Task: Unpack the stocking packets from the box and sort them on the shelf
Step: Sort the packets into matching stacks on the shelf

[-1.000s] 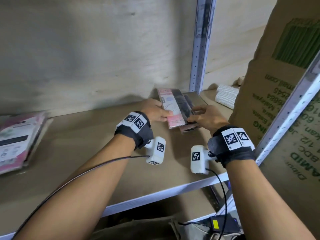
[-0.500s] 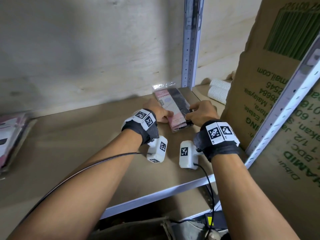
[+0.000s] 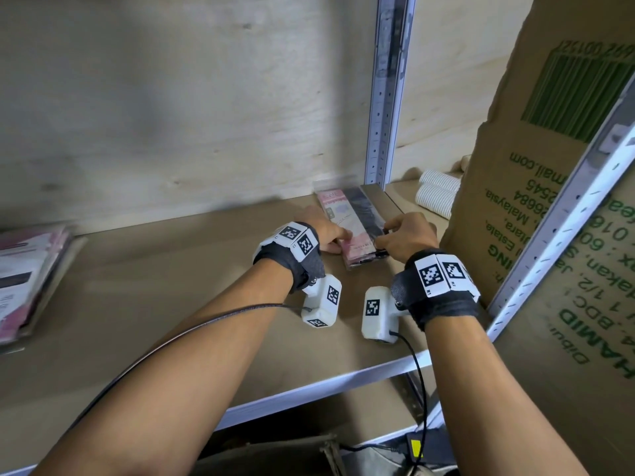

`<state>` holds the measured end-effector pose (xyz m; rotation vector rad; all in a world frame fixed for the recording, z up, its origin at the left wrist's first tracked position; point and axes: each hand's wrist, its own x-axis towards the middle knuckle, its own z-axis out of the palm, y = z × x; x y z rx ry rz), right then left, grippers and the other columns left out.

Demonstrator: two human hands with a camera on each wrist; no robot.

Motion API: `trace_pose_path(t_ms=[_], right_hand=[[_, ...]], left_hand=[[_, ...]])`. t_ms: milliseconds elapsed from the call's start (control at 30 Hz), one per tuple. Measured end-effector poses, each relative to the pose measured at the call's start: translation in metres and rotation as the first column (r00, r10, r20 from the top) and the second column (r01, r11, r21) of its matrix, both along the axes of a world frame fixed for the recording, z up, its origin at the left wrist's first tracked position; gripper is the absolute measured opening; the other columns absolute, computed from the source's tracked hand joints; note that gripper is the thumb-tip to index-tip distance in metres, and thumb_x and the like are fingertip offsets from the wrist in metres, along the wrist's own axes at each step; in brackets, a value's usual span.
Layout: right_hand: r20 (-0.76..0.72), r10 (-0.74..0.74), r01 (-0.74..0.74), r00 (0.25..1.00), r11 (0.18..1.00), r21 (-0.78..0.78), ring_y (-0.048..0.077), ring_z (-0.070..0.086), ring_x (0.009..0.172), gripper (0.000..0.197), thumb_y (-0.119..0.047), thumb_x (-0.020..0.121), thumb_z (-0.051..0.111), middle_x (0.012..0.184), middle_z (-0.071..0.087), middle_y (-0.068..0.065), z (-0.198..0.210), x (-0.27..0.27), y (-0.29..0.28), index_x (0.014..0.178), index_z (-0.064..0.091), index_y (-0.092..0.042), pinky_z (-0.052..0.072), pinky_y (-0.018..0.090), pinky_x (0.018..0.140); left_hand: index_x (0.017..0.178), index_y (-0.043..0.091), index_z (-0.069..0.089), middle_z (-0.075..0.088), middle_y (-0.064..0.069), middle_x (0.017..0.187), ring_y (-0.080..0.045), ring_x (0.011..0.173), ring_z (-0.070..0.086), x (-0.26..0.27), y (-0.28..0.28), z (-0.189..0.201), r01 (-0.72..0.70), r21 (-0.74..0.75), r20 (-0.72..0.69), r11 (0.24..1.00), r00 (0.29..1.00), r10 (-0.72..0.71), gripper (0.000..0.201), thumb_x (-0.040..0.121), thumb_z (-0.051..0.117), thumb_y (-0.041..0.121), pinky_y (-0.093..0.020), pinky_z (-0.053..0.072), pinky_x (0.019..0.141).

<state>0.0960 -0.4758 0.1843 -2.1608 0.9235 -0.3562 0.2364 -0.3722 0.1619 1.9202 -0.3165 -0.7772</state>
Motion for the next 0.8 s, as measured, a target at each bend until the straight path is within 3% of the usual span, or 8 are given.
trace_pose_path(t_ms=[67, 167, 200, 333, 400, 533, 733, 800], right_hand=[[0.014, 0.024, -0.023, 1.000, 1.000, -0.015, 0.021, 0.055, 0.095, 0.036, -0.020, 0.082, 0.073, 0.115, 0.066, 0.009, 0.003, -0.001, 0.002, 0.116, 0.067, -0.010, 0.045, 0.028, 0.080], [0.073, 0.017, -0.008, 0.997, 0.992, -0.122, 0.024, 0.057, 0.107, 0.038, -0.021, 0.085, 0.068, 0.124, 0.061, 0.010, 0.010, -0.001, 0.008, 0.122, 0.063, -0.013, 0.045, 0.030, 0.089], [0.118, 0.027, -0.010, 0.993, 0.989, -0.146, 0.024, 0.057, 0.110, 0.036, -0.021, 0.087, 0.066, 0.126, 0.060, 0.010, 0.013, -0.001, 0.012, 0.122, 0.062, -0.015, 0.046, 0.031, 0.091], [0.344, 0.170, -0.163, 0.924, 0.985, -0.049, 0.021, 0.066, 0.093, 0.022, -0.017, 0.090, 0.064, 0.101, 0.069, 0.004, 0.025, -0.003, 0.048, 0.111, 0.065, -0.014, 0.052, 0.032, 0.081], [0.382, 0.282, -0.341, 0.880, 0.935, 0.094, 0.028, 0.069, 0.086, 0.018, -0.011, 0.091, 0.064, 0.093, 0.070, 0.011, 0.028, -0.004, 0.079, 0.109, 0.066, -0.009, 0.058, 0.040, 0.078], [0.326, 0.510, -0.580, 0.796, 0.796, 0.171, 0.026, 0.060, 0.074, 0.019, 0.002, 0.092, 0.059, 0.087, 0.064, 0.019, 0.024, -0.002, 0.149, 0.111, 0.063, 0.002, 0.056, 0.028, 0.064], [0.229, 0.698, -0.734, 0.679, 0.637, 0.236, 0.025, 0.059, 0.075, 0.023, 0.004, 0.091, 0.058, 0.087, 0.063, 0.016, 0.019, 0.039, 0.253, 0.114, 0.062, 0.005, 0.051, 0.028, 0.063], [0.208, 0.739, -0.764, 0.641, 0.589, 0.262, 0.021, 0.061, 0.070, 0.021, 0.004, 0.090, 0.058, 0.083, 0.064, 0.012, 0.020, 0.060, 0.286, 0.111, 0.064, 0.002, 0.052, 0.025, 0.059]], left_hand=[[0.131, 0.006, 0.058, 0.058, -0.018, 0.138, -0.022, 0.088, 0.069, -0.007, 0.008, 0.009, 0.005, 0.006, -0.006, 1.000, 1.000, -0.005, 0.042, 0.091, 0.069, 0.015, -0.024, 0.060, 0.066], [0.144, 0.004, 0.042, 0.047, -0.017, 0.147, -0.026, 0.122, 0.059, -0.015, 0.040, 0.027, -0.048, 0.011, 0.018, 0.999, 0.999, 0.048, 0.055, 0.096, 0.063, 0.024, -0.022, 0.052, 0.083], [0.143, 0.003, 0.043, 0.050, -0.018, 0.143, -0.027, 0.122, 0.059, -0.016, 0.057, 0.034, -0.088, 0.004, 0.040, 0.996, 0.995, 0.088, 0.056, 0.096, 0.064, 0.024, -0.023, 0.052, 0.086], [0.099, 0.005, 0.067, 0.066, -0.013, 0.094, -0.016, 0.072, 0.063, -0.017, 0.138, 0.056, -0.258, -0.113, 0.168, 0.959, 0.947, 0.275, 0.015, 0.089, 0.072, 0.016, -0.020, 0.056, 0.056], [0.083, 0.010, 0.067, 0.067, -0.007, 0.079, -0.016, 0.067, 0.063, -0.019, 0.182, 0.057, -0.315, -0.154, 0.216, 0.937, 0.914, 0.343, 0.012, 0.086, 0.076, 0.017, -0.022, 0.054, 0.055], [0.089, 0.011, 0.071, 0.070, -0.003, 0.075, -0.013, 0.065, 0.066, -0.021, 0.270, 0.050, -0.446, -0.198, 0.235, 0.873, 0.843, 0.484, 0.017, 0.086, 0.076, 0.027, -0.025, 0.053, 0.062], [0.071, 0.019, 0.068, 0.072, 0.001, 0.066, -0.006, 0.051, 0.065, -0.015, 0.383, 0.055, -0.600, -0.252, 0.293, 0.759, 0.700, 0.651, 0.022, 0.090, 0.069, 0.030, -0.015, 0.050, 0.050], [0.074, 0.017, 0.070, 0.073, -0.002, 0.074, -0.013, 0.062, 0.068, -0.012, 0.414, 0.054, -0.642, -0.236, 0.284, 0.729, 0.672, 0.684, 0.021, 0.090, 0.067, 0.031, -0.024, 0.057, 0.062]])
